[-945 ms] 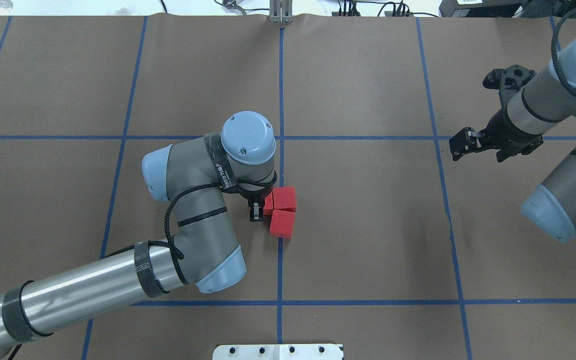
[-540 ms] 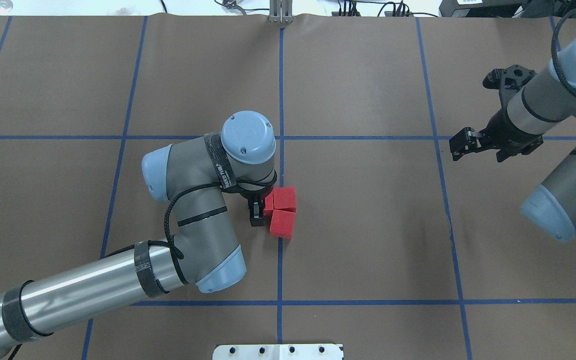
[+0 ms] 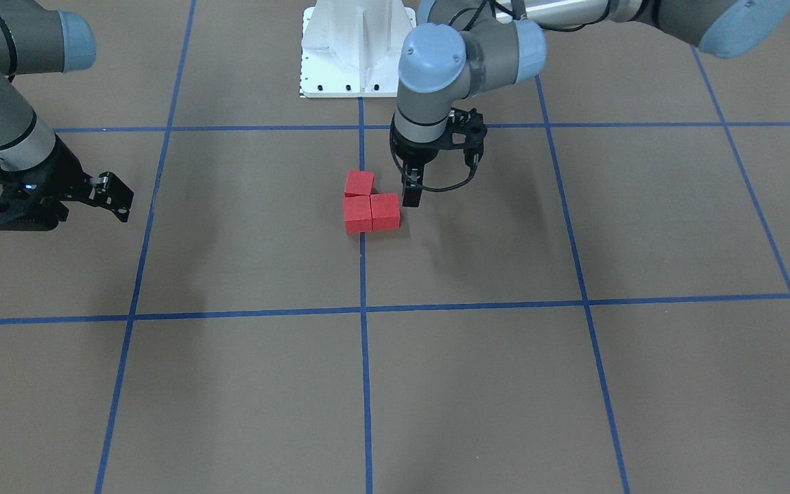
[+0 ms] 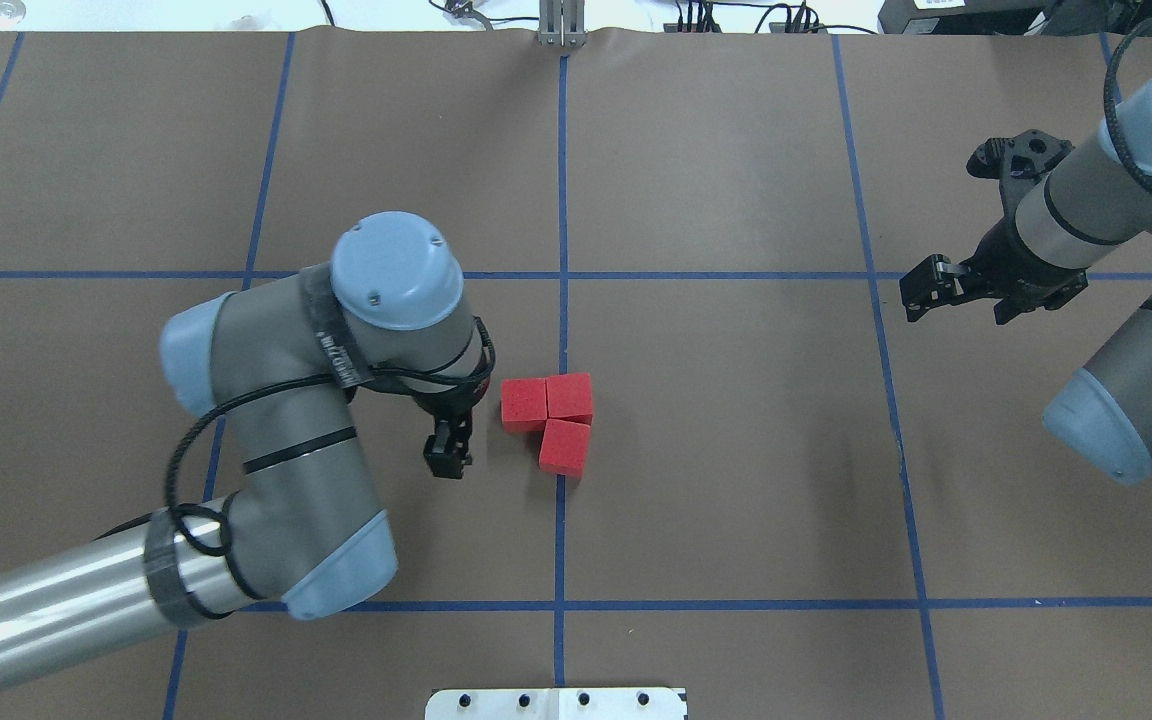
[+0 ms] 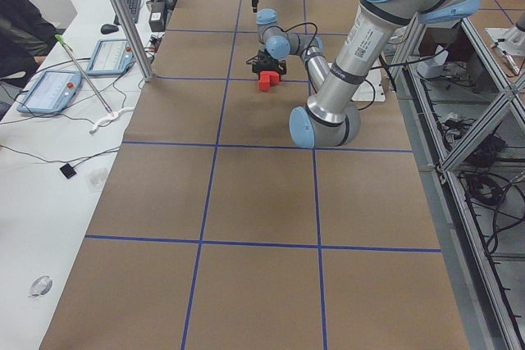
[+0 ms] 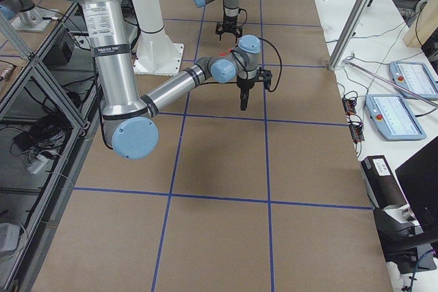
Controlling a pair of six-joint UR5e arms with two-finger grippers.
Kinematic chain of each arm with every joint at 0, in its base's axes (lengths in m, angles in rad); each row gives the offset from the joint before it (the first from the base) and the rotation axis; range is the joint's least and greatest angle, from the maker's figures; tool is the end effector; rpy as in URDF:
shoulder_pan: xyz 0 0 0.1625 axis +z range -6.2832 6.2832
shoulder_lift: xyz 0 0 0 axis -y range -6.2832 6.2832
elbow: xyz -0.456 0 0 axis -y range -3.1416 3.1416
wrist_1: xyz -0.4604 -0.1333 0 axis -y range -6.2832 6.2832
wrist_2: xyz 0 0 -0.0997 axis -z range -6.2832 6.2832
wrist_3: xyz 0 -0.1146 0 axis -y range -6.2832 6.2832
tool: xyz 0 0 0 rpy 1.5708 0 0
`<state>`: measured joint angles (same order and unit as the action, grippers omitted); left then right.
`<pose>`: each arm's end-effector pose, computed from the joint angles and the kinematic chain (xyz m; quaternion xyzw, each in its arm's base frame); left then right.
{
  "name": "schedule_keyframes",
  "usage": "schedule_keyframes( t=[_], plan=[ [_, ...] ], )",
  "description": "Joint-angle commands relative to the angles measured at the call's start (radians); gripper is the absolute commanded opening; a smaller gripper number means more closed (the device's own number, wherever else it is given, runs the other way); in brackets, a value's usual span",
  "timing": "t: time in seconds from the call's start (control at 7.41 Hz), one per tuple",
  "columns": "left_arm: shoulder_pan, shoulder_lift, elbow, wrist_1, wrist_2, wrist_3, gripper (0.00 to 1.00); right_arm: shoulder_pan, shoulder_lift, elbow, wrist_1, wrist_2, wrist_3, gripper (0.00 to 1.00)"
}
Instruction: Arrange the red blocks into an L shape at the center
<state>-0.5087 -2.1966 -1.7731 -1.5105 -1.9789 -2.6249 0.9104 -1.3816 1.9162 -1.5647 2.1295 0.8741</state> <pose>0.5889 -0.4289 0.1994 -0.2797 0.3026 -0.5856 0.6980 -0.3214 -0.5321 0.4078 0.0003 -0.3695 0.0256 0.9289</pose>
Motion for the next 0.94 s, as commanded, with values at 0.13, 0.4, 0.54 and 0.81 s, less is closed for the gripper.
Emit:
schedule_keyframes(
  t=[0.13,0.4,0.54,0.81],
  plan=[
    [-0.028,0.329,-0.319,0.0,-0.026,0.266,1.0,0.042,-0.036,0.0,0.0,0.004,-0.018,0.99],
    [-0.144,0.496,-0.422,-0.04,-0.041,0.552,1.0,0.12,-0.072,0.0,-0.002,0.013,-0.1,0.99],
    [-0.233,0.552,-0.425,-0.078,-0.094,0.698,1.0,0.175,-0.095,0.0,-0.002,0.033,-0.162,0.99],
    [-0.49,0.703,-0.381,-0.173,-0.255,1.197,1.0,0.327,-0.175,-0.006,-0.002,0.163,-0.338,0.99]
  ],
)
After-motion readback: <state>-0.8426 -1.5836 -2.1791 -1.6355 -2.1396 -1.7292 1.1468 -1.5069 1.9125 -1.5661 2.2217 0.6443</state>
